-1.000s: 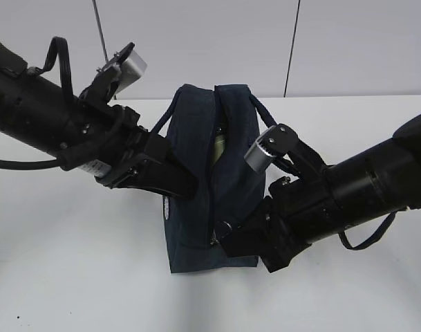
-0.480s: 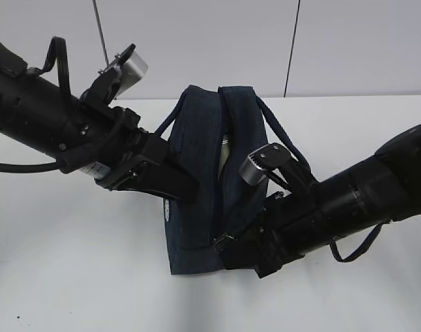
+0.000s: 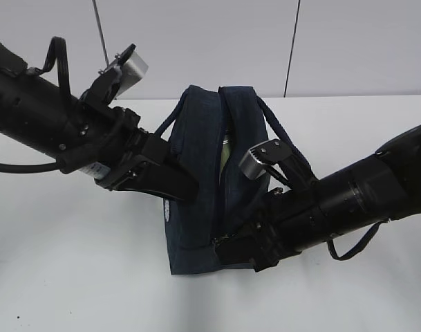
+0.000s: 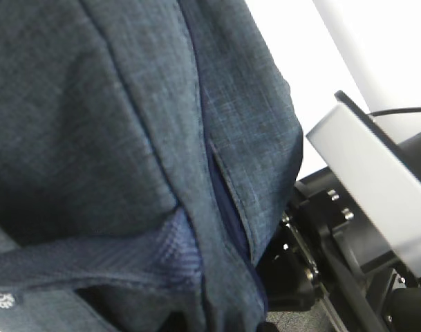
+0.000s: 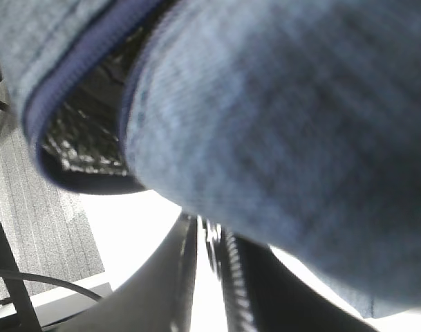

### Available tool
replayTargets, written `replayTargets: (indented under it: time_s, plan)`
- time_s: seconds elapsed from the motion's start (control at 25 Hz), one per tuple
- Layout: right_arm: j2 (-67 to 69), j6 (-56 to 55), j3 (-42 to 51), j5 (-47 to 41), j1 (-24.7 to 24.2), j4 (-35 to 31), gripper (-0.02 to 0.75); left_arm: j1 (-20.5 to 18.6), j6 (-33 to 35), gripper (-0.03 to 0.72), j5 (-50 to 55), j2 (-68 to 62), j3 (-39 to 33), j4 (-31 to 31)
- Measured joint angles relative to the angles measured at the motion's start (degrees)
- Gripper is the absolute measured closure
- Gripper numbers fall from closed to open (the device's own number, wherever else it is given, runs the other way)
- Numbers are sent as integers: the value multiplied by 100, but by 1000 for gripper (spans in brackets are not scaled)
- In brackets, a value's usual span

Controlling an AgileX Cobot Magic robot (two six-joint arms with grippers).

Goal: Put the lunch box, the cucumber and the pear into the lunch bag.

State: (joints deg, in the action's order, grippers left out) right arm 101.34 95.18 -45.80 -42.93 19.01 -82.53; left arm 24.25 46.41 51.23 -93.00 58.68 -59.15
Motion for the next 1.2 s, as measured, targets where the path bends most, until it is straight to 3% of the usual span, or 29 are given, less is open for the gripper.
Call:
replayTargets:
  time_s: [0.12, 0.28, 0.48, 0.84, 1.0, 1.2]
  plan:
    - [0, 13, 0, 0, 0, 0, 636, 0, 0, 494, 0, 0, 0, 0]
    - [0, 13, 0, 0, 0, 0, 732, 0, 0, 494, 0, 0, 0, 5]
    - [0, 13, 0, -24, 0, 0, 732, 0, 0, 487, 2, 0, 0, 11]
    - [-23, -100, 0, -207, 0, 119, 732, 0, 0, 263, 46, 0, 0, 58]
    - [-209, -241, 0, -207, 0, 301, 732, 0, 0, 288, 190, 0, 0, 351]
    - [-547, -639, 0, -207, 0, 716, 732, 0, 0, 410, 221, 0, 0, 583]
